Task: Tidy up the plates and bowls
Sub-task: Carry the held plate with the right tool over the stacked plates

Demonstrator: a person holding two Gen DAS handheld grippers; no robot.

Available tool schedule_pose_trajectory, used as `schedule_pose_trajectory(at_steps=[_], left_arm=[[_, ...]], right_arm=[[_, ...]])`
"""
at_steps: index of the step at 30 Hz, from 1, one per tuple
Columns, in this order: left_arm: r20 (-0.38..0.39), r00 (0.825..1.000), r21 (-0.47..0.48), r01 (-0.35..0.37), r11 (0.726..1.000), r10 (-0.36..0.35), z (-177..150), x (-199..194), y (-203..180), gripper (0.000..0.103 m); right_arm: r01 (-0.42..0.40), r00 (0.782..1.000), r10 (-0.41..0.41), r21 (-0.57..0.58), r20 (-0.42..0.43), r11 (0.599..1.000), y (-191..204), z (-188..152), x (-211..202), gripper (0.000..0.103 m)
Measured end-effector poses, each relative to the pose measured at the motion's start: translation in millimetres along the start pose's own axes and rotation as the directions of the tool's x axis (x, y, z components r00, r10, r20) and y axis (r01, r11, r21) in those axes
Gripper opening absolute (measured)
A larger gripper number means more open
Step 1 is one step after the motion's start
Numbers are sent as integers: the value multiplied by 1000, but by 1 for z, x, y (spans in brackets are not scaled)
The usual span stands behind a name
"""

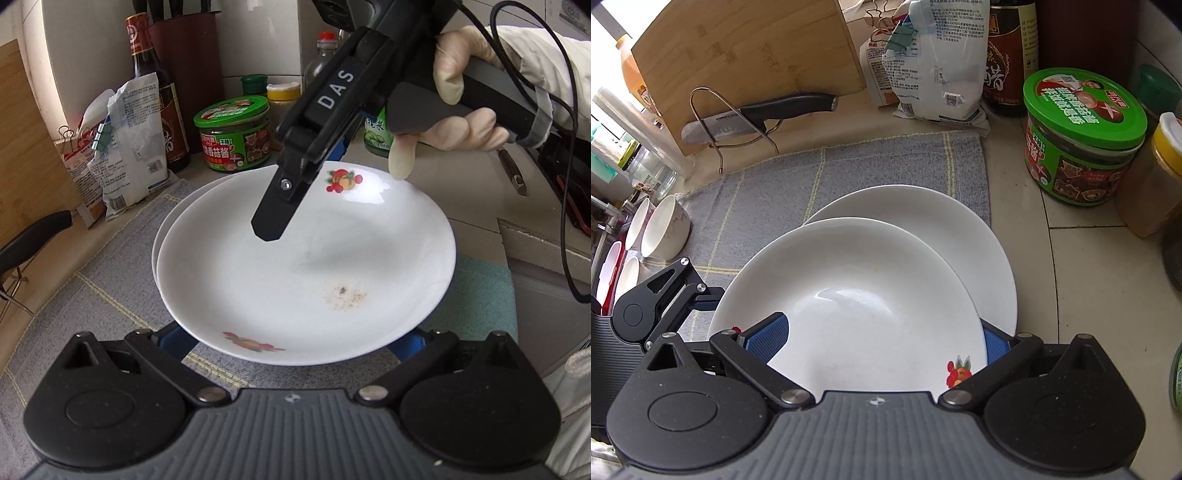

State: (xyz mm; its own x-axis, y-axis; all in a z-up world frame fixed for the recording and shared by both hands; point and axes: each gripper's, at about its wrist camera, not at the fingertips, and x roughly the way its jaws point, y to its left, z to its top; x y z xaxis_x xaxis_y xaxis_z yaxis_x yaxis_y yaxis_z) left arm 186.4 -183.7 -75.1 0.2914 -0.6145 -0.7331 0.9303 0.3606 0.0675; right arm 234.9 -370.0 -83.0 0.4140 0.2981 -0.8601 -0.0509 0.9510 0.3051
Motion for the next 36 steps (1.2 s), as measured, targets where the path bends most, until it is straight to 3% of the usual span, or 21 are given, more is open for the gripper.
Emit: schedule_pose_trajectory(at_steps=[15, 36], left_arm=[[-36, 999, -26, -12, 1000, 11, 6, 1, 5, 102], [-49, 997, -23, -55, 998, 54, 6, 3, 12, 102]], right_arm=[[51, 997, -51, -6, -54, 999, 2, 1, 10, 103], [55, 996, -53, 33, -77, 998, 0, 1, 6, 103]])
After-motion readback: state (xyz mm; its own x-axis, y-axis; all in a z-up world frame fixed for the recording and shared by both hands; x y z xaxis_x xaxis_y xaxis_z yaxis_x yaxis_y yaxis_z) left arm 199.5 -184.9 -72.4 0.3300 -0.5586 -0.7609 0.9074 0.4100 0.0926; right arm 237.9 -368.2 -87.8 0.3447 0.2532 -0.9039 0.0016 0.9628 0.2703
